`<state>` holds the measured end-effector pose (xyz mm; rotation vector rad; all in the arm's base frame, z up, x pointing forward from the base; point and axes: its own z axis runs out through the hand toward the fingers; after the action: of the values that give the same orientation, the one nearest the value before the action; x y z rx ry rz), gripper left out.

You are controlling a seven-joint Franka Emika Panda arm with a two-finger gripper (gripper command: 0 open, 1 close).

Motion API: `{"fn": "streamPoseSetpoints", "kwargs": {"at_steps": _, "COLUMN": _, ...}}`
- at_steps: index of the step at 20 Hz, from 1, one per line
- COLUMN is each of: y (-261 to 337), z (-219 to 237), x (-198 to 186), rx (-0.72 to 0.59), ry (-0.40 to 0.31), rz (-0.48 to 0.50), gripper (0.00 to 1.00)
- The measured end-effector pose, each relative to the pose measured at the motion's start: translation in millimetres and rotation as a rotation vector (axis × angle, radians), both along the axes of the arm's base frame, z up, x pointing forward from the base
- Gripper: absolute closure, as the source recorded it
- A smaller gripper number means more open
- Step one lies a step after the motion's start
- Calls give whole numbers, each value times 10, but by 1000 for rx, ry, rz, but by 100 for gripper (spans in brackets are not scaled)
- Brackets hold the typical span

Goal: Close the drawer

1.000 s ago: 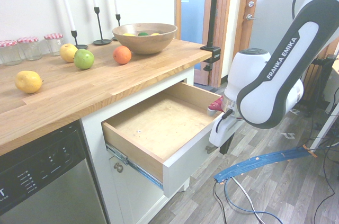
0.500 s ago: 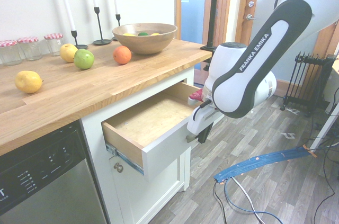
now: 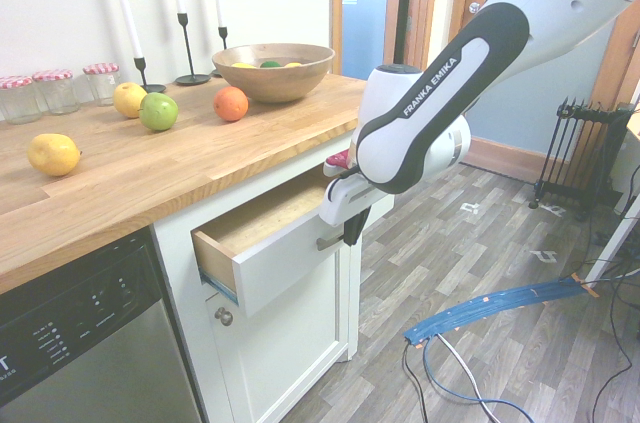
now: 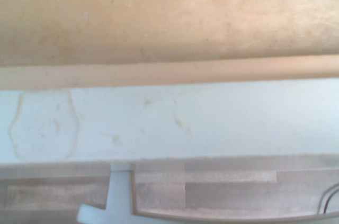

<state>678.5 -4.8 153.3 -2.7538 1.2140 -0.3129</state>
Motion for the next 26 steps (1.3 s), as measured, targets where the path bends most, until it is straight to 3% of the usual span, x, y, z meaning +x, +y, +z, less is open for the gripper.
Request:
{"fn": "streamPoseSetpoints", "kwargs": {"at_steps": 14, "y": 107, "z": 46, "x": 740, "rx": -3, "ry": -48, "rz": -24, "gripper": 100}}
{"fn": "streamPoseSetpoints", "kwargs": {"at_steps": 21, "y": 148, "z": 16, "x": 854, "rx": 3, "ry": -8, "rz": -22, "gripper": 100}}
{"fn": "streamPoseSetpoints", "kwargs": {"at_steps": 26, "y": 142, "z": 43, "x": 953, "rx": 1, "ry": -37, "rz": -25, "gripper": 100}}
